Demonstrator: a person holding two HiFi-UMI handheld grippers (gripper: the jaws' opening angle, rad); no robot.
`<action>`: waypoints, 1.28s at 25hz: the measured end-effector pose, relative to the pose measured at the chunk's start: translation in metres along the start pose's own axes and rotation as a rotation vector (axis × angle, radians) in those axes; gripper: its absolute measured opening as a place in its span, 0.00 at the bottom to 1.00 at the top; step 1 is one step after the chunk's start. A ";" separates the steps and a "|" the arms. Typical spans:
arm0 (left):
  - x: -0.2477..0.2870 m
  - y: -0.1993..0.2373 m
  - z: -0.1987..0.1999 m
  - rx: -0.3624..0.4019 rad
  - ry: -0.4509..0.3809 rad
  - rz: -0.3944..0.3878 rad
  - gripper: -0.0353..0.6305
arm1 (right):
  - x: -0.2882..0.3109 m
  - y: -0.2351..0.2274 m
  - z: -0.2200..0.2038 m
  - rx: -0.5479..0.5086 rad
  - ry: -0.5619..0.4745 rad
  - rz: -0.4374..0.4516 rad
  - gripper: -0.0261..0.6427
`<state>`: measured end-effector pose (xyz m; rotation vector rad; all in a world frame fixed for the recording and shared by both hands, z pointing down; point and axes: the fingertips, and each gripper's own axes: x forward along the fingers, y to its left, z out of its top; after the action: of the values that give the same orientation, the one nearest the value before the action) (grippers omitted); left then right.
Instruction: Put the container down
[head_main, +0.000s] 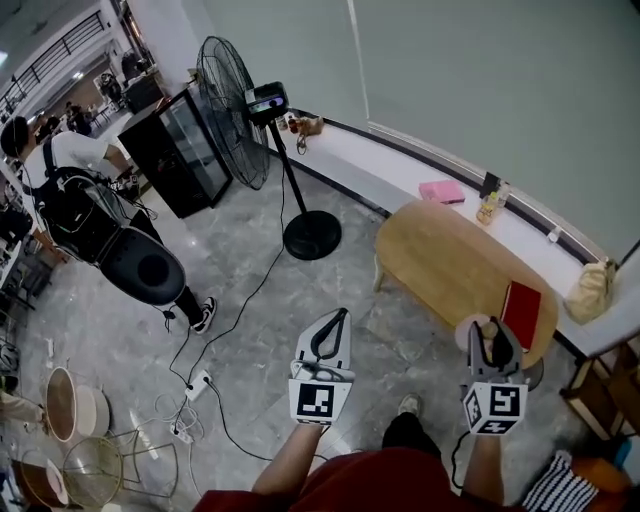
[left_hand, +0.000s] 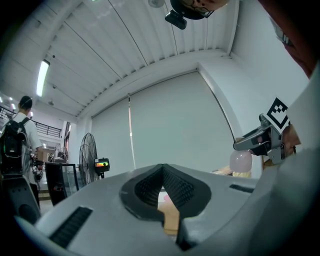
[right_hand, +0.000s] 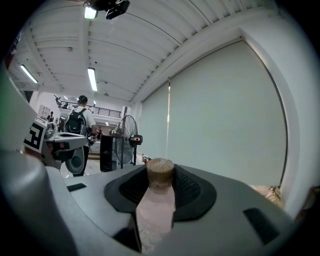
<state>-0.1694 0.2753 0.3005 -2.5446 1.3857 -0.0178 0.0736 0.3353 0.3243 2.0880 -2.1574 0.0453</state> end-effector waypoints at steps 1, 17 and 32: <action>0.012 -0.004 0.001 -0.004 0.004 -0.002 0.06 | 0.006 -0.012 0.000 0.004 0.002 -0.002 0.25; 0.181 -0.071 0.025 0.007 -0.027 -0.023 0.06 | 0.101 -0.156 0.012 0.015 -0.017 -0.002 0.25; 0.255 -0.093 0.001 -0.012 -0.015 -0.052 0.06 | 0.151 -0.206 -0.008 0.037 0.003 -0.028 0.25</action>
<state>0.0478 0.1124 0.2926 -2.5845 1.3175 0.0006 0.2757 0.1784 0.3348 2.1367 -2.1408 0.0860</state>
